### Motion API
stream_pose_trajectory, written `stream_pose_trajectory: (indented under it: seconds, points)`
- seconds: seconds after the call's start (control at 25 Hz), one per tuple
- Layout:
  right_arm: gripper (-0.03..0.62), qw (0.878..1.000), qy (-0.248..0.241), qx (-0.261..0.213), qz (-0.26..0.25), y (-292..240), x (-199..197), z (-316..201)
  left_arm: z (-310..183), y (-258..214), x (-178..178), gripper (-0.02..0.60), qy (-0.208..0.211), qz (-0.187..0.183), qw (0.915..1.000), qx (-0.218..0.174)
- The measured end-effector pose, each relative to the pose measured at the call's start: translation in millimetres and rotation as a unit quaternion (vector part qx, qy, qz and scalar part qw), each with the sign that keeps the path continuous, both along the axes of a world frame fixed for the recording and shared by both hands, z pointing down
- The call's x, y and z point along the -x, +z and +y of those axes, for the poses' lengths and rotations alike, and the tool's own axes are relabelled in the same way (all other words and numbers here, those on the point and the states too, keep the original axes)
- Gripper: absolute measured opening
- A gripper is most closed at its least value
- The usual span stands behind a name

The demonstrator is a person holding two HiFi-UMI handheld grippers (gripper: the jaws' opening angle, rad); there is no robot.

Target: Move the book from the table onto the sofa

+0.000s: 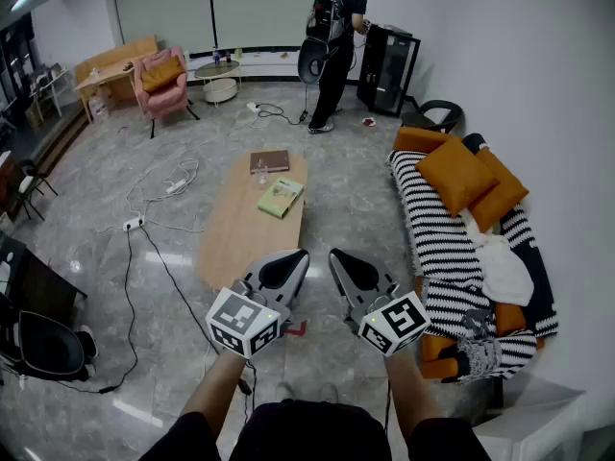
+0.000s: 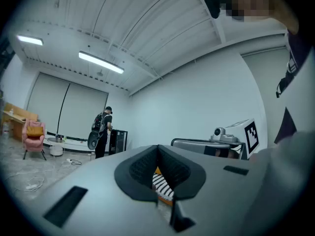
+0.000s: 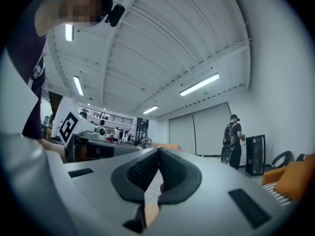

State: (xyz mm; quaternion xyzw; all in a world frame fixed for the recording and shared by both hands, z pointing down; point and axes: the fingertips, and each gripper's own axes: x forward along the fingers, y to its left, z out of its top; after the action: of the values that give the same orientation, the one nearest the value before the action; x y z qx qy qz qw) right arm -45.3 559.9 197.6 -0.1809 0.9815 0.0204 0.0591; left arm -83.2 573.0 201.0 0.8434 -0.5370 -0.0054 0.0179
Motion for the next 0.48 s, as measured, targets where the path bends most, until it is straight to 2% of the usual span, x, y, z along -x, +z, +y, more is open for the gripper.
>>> stream_pose_trajectory:
  seconds: [0.48]
  points:
    - [0.023, 1.000, 0.001, 0.010, -0.010, 9.7, -32.9, -7.6, -7.3, 10.5, -27.5, 0.015, -0.007, 0.008, 0.9999, 0.007]
